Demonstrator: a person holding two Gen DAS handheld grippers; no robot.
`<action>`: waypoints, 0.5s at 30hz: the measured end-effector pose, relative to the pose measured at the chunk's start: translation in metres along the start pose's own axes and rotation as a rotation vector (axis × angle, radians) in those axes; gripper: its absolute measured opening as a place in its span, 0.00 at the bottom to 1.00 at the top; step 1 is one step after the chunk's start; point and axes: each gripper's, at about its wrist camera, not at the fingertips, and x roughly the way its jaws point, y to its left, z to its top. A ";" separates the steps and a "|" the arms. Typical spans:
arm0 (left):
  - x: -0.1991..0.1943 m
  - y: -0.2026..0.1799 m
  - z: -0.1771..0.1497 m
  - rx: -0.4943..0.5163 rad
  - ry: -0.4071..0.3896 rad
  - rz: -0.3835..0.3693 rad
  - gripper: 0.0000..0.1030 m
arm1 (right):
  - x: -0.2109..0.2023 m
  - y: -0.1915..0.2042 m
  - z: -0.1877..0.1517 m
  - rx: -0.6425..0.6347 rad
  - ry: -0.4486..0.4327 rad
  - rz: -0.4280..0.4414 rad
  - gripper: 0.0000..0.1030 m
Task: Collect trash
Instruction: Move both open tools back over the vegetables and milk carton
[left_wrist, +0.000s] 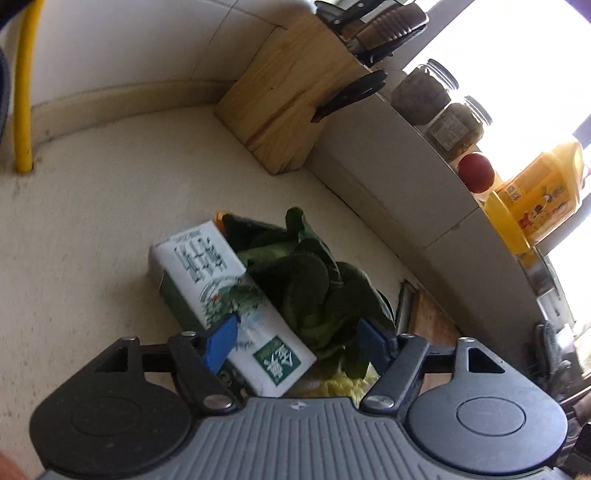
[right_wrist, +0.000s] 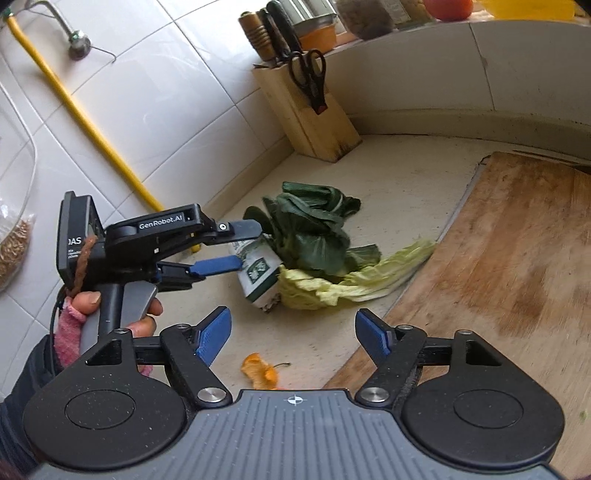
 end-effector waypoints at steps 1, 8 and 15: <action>0.001 -0.001 0.001 0.003 -0.007 0.012 0.68 | 0.002 -0.004 0.002 -0.002 0.000 -0.001 0.78; -0.005 0.015 -0.001 -0.078 -0.006 0.100 0.68 | 0.009 -0.010 0.013 -0.081 -0.009 -0.021 0.81; 0.024 0.014 -0.003 -0.093 0.055 0.123 0.69 | 0.033 -0.007 0.024 -0.213 0.061 -0.069 0.81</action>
